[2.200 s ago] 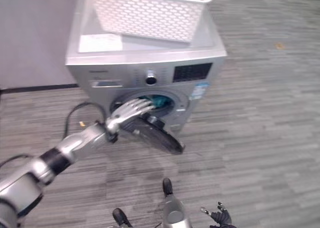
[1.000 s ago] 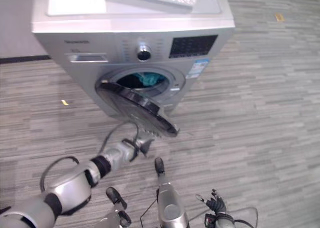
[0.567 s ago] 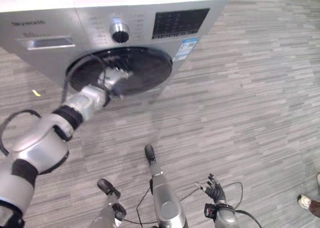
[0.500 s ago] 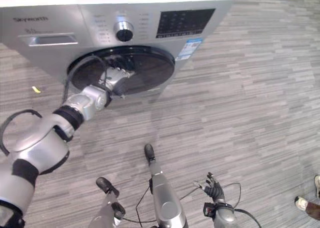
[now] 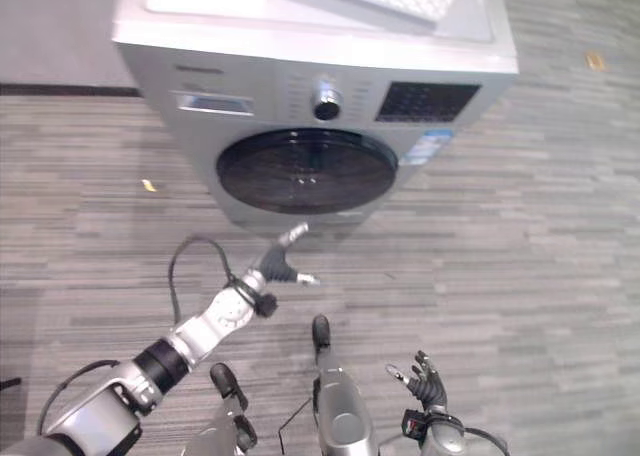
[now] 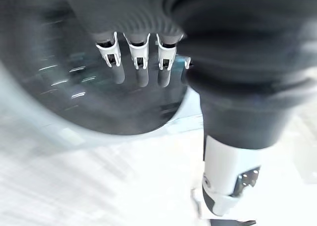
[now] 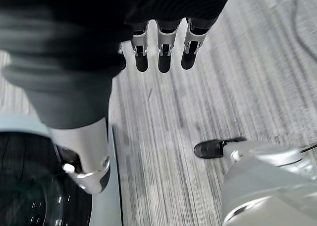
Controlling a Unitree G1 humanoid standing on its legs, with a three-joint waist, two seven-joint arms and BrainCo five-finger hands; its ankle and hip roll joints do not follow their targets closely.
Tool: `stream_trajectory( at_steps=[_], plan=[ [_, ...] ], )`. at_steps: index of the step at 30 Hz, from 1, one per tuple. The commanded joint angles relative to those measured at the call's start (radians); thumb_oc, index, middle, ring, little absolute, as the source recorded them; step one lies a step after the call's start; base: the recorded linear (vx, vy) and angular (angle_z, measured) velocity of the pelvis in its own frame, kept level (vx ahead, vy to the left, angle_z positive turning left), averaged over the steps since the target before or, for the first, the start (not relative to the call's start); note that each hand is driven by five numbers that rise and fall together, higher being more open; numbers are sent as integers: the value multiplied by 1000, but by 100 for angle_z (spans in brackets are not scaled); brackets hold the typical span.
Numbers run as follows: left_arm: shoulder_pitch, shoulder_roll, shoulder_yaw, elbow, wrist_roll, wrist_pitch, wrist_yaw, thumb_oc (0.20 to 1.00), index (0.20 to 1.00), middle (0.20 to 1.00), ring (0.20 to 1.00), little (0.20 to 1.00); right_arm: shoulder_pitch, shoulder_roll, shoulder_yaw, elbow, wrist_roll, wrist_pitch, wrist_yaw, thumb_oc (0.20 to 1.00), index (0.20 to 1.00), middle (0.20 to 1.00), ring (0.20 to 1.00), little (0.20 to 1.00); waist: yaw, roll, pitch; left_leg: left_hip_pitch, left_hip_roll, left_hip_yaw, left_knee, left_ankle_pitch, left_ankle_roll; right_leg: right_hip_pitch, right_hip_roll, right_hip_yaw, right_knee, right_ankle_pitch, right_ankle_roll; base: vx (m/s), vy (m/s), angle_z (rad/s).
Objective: Grab the laundry basket,head to the washer,open it,put in the laundry and shut it.
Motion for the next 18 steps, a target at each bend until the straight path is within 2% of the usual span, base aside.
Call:
stream_trajectory(
  at_steps=[1, 5, 8, 13, 18],
  plan=[
    [109, 34, 90, 18, -223, -51, -109, 1000, 1000, 1000, 1000, 1000, 89, -15, -28, -9, -36, 8, 31, 1000, 1000, 1000, 1000, 1000, 20, 27, -62, 70, 43, -36, 18, -16, -18, 40, 3, -5, -3, -38, 72, 55, 49, 10],
    [389, 118, 243, 84, -296, -55, -198, 1000, 1000, 1000, 1000, 1000, 83, -7, -39, 74, -71, 29, 79, 1000, 1000, 1000, 1000, 1000, 91, 25, -128, 147, 24, -75, 18, -30, -3, 151, -6, -47, -3, -61, 70, 53, 76, 45],
    [499, 125, 359, 197, -318, -49, -225, 1000, 1000, 1000, 1000, 1000, 81, 3, -50, 146, -98, 36, 101, 1000, 1000, 1000, 1000, 1000, 133, 20, -171, 187, 13, -103, 18, -38, 5, 210, -11, -76, -3, -75, 71, 21, 85, 30],
    [515, 53, 513, 471, -289, -40, -179, 1000, 1000, 1000, 1000, 1000, 66, 37, -57, 198, -125, 48, 101, 1000, 1000, 1000, 1000, 1000, 185, 7, -211, 202, -2, -162, 18, -42, 14, 268, -20, -128, -3, -91, 67, -31, 54, 29],
    [482, 15, 568, 667, -214, -29, -133, 1000, 1000, 1000, 1000, 1000, 49, 66, -60, 235, -119, 54, 90, 1000, 1000, 1000, 1000, 1000, 217, -7, -240, 193, -16, -220, 18, -41, 18, 304, -28, -180, -3, -106, 60, -38, 33, 31]
  ],
)
